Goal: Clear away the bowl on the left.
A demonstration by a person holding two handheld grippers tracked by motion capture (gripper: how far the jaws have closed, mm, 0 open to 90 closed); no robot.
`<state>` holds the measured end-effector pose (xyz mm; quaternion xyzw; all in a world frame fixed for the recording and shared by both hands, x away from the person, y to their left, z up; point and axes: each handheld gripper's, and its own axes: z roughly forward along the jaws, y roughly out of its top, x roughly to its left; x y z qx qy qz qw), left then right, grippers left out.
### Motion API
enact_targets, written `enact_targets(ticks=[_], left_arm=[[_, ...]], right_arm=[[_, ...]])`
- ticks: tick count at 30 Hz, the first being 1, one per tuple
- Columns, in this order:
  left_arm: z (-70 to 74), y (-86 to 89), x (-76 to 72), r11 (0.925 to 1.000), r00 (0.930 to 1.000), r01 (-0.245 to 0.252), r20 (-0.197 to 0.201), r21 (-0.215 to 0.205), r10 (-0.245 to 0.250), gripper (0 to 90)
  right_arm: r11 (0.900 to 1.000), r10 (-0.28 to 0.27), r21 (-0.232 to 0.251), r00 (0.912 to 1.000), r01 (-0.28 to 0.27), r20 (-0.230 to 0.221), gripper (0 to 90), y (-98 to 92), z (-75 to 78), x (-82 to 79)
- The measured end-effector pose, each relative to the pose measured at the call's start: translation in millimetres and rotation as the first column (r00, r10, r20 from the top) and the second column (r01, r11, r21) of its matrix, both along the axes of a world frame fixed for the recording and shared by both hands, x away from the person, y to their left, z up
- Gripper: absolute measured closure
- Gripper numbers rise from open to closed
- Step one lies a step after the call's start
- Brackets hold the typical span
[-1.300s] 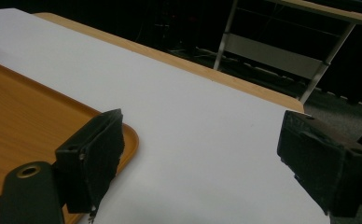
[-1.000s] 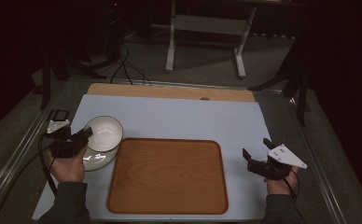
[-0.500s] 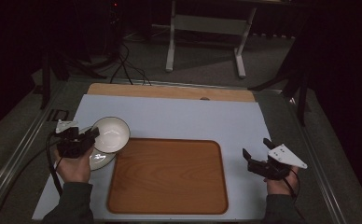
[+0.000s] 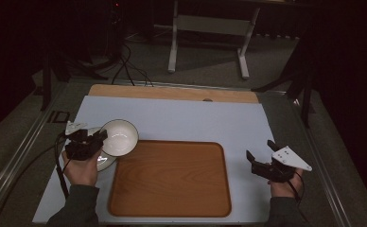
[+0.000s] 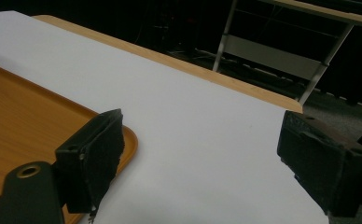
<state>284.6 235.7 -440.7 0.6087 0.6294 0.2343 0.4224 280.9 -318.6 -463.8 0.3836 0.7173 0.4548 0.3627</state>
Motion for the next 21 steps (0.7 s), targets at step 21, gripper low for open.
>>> enact_targets(ticks=[21], left_arm=[[1.0, -11.9, 0.0, 0.9995, 0.9995, 0.031, -0.001, -0.002, -0.031, 80.3]], right_arm=[[1.000, 0.000, 0.000, 1.0000, 0.000, 0.001, 14.2, 0.0, 0.1, -0.1]])
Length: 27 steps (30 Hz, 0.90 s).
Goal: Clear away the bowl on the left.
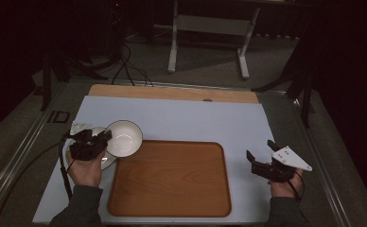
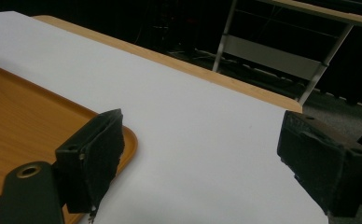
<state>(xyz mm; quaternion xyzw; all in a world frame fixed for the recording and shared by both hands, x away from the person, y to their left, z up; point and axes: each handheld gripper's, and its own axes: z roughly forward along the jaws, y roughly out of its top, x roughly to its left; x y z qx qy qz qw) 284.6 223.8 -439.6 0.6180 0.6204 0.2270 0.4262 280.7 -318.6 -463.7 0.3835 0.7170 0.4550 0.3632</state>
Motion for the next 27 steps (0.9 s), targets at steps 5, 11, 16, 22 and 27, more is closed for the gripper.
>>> enact_targets(ticks=[5, 11, 16, 22, 27], left_arm=[[0.0, -4.7, -0.1, 1.0000, 1.0000, 0.009, 0.003, 0.002, -0.009, 80.3], [-0.5, -10.2, -0.1, 0.9997, 0.9997, 0.025, 0.001, 0.001, -0.025, 80.3], [-1.2, -15.4, 0.4, 0.9991, 0.9991, 0.041, -0.001, 0.005, -0.041, 80.2], [-1.4, -20.5, 0.5, 0.9981, 0.9981, 0.062, -0.001, -0.001, -0.062, 80.2], [-1.4, -24.2, 0.5, 0.9970, 0.9970, 0.078, -0.002, 0.004, -0.078, 80.2]], right_arm=[[1.000, -0.001, 0.001, 1.0000, 0.001, 0.000, 14.2, -0.1, 0.1, -0.1], [1.000, -0.001, 0.001, 1.0000, 0.001, 0.000, 14.2, -0.1, 0.0, -0.1], [1.000, 0.000, 0.001, 1.0000, 0.000, 0.000, 14.2, 0.1, 0.0, -0.2], [1.000, 0.000, 0.001, 1.0000, 0.000, 0.003, 14.2, -0.1, 0.2, -0.3], [1.000, -0.001, 0.002, 1.0000, 0.000, 0.006, 14.2, -0.3, 0.4, -0.3]])
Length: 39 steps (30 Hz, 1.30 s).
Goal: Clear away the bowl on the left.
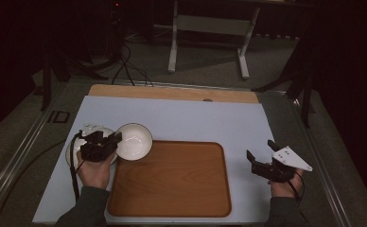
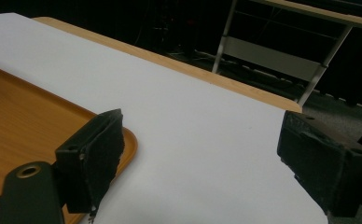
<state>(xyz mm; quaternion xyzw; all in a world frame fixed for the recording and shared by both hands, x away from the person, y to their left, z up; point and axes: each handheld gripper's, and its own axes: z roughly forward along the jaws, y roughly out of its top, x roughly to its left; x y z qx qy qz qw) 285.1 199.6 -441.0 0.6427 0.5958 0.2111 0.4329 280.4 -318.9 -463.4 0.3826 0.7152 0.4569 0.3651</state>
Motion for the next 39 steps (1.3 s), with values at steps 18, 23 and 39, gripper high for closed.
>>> enact_targets(ticks=[18, 23, 39], left_arm=[[-2.4, -19.9, -0.2, 0.9980, 0.9981, 0.062, -0.008, 0.014, -0.062, 80.2], [-4.1, -26.2, -0.2, 0.9966, 0.9968, 0.080, -0.011, 0.022, -0.079, 80.2], [-9.9, -43.6, -1.8, 0.9911, 0.9914, 0.128, -0.029, 0.036, -0.127, 80.2]], right_arm=[[1.000, -0.002, 0.002, 1.0000, 0.002, 0.003, 14.2, -0.5, 0.2, -0.1], [1.000, -0.001, 0.004, 1.0000, 0.001, 0.003, 14.2, -0.6, 0.3, -0.1], [1.000, -0.003, 0.008, 1.0000, 0.003, 0.002, 14.2, -1.2, 0.6, -0.4]])
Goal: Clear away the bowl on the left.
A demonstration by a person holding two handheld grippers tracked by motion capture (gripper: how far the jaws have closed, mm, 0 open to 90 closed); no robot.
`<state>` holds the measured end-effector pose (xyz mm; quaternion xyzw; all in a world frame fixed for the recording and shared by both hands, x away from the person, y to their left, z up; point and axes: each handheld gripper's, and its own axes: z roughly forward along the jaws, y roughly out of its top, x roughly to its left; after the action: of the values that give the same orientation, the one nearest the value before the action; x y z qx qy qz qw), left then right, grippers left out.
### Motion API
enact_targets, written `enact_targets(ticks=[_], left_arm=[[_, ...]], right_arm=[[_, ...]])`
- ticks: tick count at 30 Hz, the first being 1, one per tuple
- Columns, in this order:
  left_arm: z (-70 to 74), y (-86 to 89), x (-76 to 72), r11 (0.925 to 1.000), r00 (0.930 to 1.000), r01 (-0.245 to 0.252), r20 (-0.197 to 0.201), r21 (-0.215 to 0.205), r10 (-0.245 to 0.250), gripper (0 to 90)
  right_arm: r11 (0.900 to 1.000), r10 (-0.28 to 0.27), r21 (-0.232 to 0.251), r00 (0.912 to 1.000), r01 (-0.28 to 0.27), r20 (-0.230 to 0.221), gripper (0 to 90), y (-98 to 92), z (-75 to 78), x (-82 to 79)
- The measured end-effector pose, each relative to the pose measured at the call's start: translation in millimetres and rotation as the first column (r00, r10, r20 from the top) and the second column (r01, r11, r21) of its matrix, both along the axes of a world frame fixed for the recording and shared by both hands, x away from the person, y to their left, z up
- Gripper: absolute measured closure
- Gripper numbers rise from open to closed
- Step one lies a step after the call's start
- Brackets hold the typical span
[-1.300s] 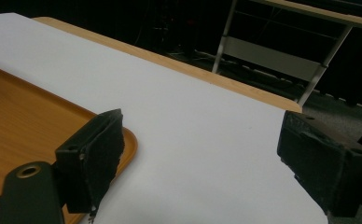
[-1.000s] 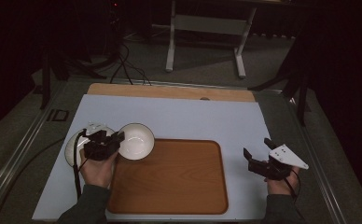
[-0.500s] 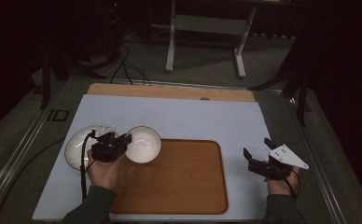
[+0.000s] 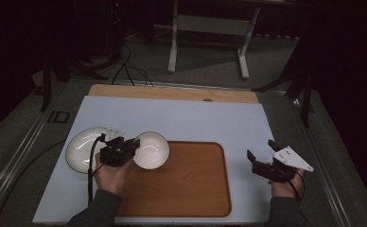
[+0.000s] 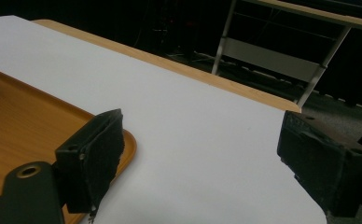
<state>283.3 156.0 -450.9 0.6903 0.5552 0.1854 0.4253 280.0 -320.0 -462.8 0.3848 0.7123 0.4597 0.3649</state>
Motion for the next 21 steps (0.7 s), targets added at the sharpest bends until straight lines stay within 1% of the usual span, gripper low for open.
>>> enact_targets(ticks=[5, 14, 18, 21], left_arm=[[-3.3, -6.2, -0.8, 0.9998, 0.9998, 0.016, -0.007, 0.007, -0.016, 80.2], [-9.0, -14.9, -1.9, 0.9991, 0.9988, 0.042, -0.025, -0.001, -0.042, 80.2], [-10.9, -19.0, -3.6, 0.9985, 0.9981, 0.053, -0.031, 0.007, -0.053, 80.1], [-12.3, -20.9, -4.4, 0.9983, 0.9978, 0.059, -0.031, 0.004, -0.058, 80.1]], right_arm=[[1.000, 0.003, -0.001, 1.0000, -0.003, 0.002, 14.2, 0.2, 0.0, 0.0], [1.000, 0.005, -0.002, 1.0000, -0.005, 0.003, 14.2, -0.1, 0.2, -0.2], [1.000, 0.004, 0.000, 1.0000, -0.004, 0.002, 14.2, -0.4, 0.2, 0.0], [1.000, 0.003, 0.001, 1.0000, -0.003, 0.002, 14.2, -0.4, 0.2, 0.1]])
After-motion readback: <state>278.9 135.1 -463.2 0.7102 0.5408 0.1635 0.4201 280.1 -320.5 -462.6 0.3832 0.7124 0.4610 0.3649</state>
